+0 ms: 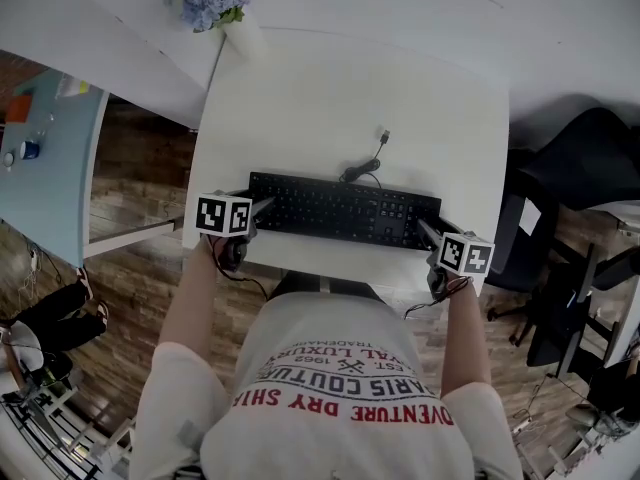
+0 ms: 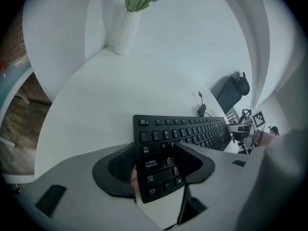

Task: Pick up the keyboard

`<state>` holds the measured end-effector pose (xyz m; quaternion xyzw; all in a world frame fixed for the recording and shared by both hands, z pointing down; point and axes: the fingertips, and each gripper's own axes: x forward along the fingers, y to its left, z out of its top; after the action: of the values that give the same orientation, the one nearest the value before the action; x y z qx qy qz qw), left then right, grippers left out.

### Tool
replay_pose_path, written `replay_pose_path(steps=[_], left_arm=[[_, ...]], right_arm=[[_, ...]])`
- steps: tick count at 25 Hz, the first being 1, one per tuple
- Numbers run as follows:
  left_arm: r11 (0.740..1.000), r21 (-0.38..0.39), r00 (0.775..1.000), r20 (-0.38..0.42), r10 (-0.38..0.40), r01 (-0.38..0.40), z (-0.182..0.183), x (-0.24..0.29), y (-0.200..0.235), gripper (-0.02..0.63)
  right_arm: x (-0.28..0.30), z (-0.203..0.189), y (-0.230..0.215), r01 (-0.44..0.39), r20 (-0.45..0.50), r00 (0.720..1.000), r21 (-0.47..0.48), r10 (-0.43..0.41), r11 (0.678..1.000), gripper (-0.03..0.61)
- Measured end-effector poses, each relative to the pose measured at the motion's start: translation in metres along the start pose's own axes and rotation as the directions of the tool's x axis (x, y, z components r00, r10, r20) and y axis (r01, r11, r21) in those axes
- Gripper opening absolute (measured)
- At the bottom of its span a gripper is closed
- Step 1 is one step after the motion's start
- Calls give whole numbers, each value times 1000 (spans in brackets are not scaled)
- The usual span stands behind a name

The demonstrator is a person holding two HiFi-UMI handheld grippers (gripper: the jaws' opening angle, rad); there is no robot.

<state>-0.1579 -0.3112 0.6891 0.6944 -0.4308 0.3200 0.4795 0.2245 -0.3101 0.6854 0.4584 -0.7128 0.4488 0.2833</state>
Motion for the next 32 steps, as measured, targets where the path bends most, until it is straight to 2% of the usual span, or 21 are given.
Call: replay_pose_path(steps=[5,10,18,26,32], left_arm=[[999,34,1000,12,16,-17,0,-7,-4,261],[996,79,997,76,24,-30,9,-22,-16,258],[989,147,981,194,2,-31,54,-47,-34,256],[978,204,946,321,-37,-31,106,-80,-55,256],[962,264,897,437,-60,-65,145,-123,-73,256]], right_arm=[[-9,-6,5,23,-4,1000,-12,-23,1000,232],[-24,-5,4,20,21,1000,-12,-20,1000,227],[-56,38,13,45,143,989,-49,-37,998,224],[-94,91,24,67,254,966,-99,-40,993,222],[-126,130,40,60,359,933,-135,-8,989,218]])
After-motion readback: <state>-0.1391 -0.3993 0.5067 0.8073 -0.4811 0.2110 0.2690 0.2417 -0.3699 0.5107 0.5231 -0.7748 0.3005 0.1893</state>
